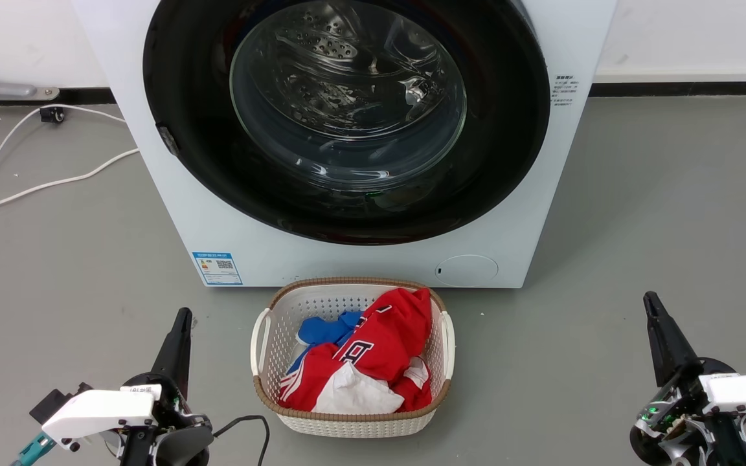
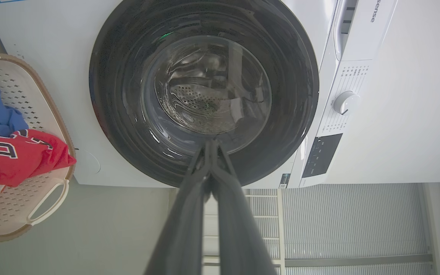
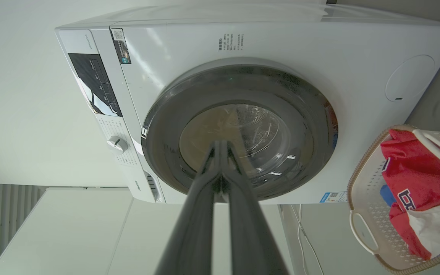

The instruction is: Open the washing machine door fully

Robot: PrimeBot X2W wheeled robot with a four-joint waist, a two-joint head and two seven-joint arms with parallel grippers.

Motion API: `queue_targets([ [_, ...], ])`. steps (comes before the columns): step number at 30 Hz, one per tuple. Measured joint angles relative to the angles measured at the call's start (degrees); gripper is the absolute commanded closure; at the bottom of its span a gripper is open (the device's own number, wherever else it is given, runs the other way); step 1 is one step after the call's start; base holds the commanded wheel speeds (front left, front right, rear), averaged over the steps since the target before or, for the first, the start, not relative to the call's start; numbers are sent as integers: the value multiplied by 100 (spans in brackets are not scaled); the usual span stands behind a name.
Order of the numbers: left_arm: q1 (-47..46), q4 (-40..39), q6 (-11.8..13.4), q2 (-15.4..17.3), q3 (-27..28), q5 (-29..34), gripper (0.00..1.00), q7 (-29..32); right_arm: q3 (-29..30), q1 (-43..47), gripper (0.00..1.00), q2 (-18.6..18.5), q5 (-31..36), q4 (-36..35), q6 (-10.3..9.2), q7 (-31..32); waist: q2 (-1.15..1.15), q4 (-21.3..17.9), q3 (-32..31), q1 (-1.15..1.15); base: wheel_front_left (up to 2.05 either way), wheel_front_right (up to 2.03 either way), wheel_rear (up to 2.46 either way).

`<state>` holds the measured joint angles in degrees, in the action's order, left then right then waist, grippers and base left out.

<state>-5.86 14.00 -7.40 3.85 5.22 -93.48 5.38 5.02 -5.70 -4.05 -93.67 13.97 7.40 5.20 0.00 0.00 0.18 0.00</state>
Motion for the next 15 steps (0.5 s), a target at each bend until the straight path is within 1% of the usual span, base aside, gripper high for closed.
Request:
queue_targets([
  [15,-1,1,0,-16,25,14,100,23,24,-1,100,19,37,2,0,34,0,0,0,0,0,0,0],
])
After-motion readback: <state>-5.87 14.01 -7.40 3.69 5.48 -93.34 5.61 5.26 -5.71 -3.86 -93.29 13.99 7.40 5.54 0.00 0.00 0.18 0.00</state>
